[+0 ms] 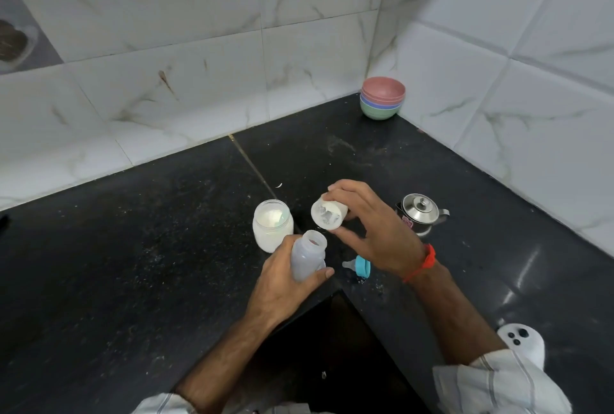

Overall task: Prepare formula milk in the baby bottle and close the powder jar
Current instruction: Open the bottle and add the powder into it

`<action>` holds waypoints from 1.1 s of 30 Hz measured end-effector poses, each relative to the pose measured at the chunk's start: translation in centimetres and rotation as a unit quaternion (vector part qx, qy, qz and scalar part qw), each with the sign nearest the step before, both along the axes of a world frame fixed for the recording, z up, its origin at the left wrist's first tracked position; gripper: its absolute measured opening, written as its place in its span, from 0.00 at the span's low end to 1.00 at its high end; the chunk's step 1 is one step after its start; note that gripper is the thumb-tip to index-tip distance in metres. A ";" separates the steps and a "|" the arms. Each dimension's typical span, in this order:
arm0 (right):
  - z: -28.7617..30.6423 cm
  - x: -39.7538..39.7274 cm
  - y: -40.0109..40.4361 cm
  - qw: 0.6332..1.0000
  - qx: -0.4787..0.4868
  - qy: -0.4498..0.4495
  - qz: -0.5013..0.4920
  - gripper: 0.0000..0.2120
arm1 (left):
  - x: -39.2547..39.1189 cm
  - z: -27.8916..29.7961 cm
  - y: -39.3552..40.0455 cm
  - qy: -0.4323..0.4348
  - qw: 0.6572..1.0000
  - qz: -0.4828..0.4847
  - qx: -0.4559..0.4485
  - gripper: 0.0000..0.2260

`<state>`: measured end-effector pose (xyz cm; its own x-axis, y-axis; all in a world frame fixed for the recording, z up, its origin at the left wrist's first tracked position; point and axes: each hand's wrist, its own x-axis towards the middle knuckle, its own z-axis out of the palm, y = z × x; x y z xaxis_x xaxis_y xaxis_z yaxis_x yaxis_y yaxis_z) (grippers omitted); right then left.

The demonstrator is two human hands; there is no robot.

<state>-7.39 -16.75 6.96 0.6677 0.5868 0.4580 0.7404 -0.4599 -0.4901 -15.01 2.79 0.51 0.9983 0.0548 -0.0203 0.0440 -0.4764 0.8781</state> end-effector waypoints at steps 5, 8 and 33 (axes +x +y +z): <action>1.2 -0.8 -0.1 0.997 -0.075 -0.018 0.017 0.20 | 0.1 0.4 -1.0 -0.017 1.000 -0.009 -0.013 0.27; 1.3 -1.0 -0.3 0.995 -0.097 -0.027 0.014 0.20 | 0.1 0.4 -1.3 -0.027 0.999 -0.016 -0.016 0.27; 1.8 -2.9 -0.4 0.996 -0.018 -0.083 -0.006 0.23 | 0.4 1.7 -2.1 -0.043 0.998 -0.018 -0.041 0.29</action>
